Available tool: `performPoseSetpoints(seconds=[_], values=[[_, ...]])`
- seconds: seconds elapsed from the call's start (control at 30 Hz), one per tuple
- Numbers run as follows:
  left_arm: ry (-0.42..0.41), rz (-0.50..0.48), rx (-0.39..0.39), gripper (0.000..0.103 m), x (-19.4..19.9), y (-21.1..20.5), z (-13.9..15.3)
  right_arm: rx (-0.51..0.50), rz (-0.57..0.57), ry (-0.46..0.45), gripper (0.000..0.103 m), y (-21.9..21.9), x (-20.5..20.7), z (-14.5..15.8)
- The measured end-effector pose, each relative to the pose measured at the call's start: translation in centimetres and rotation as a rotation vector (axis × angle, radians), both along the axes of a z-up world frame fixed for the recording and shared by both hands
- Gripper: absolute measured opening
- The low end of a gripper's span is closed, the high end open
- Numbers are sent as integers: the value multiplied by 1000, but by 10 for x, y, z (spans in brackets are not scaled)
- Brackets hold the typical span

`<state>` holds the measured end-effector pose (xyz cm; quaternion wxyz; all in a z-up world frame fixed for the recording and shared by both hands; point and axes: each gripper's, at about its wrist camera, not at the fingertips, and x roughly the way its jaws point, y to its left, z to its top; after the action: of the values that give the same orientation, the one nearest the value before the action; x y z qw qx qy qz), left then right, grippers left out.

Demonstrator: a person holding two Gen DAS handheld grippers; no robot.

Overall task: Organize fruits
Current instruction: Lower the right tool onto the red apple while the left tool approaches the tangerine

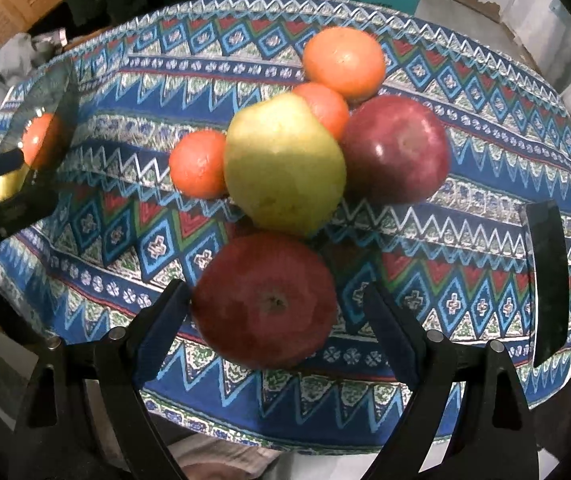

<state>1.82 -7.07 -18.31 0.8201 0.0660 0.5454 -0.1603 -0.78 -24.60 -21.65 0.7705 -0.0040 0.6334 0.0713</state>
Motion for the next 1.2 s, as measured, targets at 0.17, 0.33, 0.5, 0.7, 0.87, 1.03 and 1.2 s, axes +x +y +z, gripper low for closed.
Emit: performPoseSetpoints(seconds=[0.17,0.33,0.5,0.7,0.87,1.03,1.2], values=[[12,-1,-4,94,2,-2,-3,28,7,28,81,3,3,-10],[19,-10,-9,94,4,-8,-7,30,14,35,77,9,5,-16],[16,-33,-17,94,9,-19,-10,26,18,16,76,-4,-2,-9],[24,-71,-22,94,16,-38,-19,26,-20,-35,76,-29,-8,7],[31,-104,-15,94,23,-54,-29,22,-83,-99,76,-54,-9,23],[45,-137,2,94,27,-69,-41,17,-145,-129,76,-75,-10,28],[54,-171,12,94,29,-81,-50,22,-203,-144,76,-94,-6,29]])
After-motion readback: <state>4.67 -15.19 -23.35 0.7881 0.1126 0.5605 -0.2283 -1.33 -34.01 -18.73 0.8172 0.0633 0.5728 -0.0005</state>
